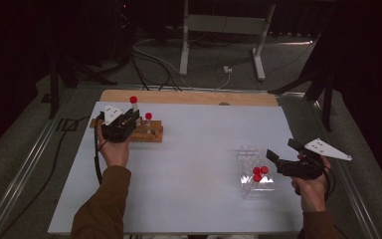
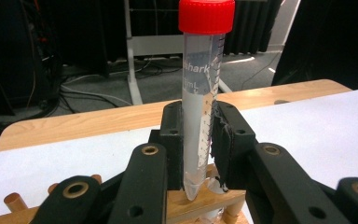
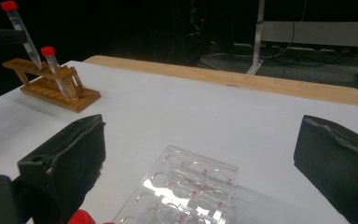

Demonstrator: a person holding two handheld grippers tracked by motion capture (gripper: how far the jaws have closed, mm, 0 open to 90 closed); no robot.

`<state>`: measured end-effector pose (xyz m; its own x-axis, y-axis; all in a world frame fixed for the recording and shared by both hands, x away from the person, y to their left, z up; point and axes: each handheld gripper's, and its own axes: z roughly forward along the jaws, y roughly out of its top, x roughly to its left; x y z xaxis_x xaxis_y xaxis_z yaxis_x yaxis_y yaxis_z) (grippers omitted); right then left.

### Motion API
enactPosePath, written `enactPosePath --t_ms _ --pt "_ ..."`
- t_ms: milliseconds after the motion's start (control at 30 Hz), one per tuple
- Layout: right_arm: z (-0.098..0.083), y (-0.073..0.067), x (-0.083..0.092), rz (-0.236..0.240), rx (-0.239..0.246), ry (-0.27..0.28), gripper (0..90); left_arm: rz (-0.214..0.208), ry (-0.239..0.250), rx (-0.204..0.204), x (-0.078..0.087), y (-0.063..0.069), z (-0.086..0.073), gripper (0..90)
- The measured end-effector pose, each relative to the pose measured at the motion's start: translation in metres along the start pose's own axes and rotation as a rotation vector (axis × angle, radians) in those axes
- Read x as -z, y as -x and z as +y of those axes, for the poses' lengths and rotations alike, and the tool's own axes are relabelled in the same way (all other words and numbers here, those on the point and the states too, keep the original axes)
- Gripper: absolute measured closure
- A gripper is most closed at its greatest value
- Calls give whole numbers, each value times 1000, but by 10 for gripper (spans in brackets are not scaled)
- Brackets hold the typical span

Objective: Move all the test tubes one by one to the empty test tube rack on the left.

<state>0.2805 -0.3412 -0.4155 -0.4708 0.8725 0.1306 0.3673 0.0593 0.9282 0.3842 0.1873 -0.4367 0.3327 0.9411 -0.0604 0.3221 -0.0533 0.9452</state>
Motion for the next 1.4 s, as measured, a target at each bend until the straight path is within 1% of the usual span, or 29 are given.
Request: enactPosePath --t_ms 133,233,367,633,833,933,1033,1300,1400 --pt "0 2 3 -4 -2 9 19 12 -11 1 -4 -1 -2 760" --pt "-1 3 5 -7 -3 9 19 11 -24 4 -7 -2 -4 760" --pt "-2 5 7 -13 -4 10 19 10 -41 -6 -9 -1 -6 760" --pt "-4 8 10 -17 -11 12 20 12 -85 -4 -12 -3 -16 760" --pt "-5 9 10 -17 -15 10 20 11 -120 -18 -15 -2 -20 759" --pt "-6 9 10 -17 -13 9 20 16 -139 -31 -17 -1 -21 759" --pt "-6 9 10 -18 -12 9 20 22 -155 -33 -18 -1 -24 757" --pt "-7 9 10 -16 -15 8 20 27 -181 -37 -21 -1 -27 756" --pt "-7 10 10 -16 -15 9 20 24 -182 -35 -21 -1 -27 755"
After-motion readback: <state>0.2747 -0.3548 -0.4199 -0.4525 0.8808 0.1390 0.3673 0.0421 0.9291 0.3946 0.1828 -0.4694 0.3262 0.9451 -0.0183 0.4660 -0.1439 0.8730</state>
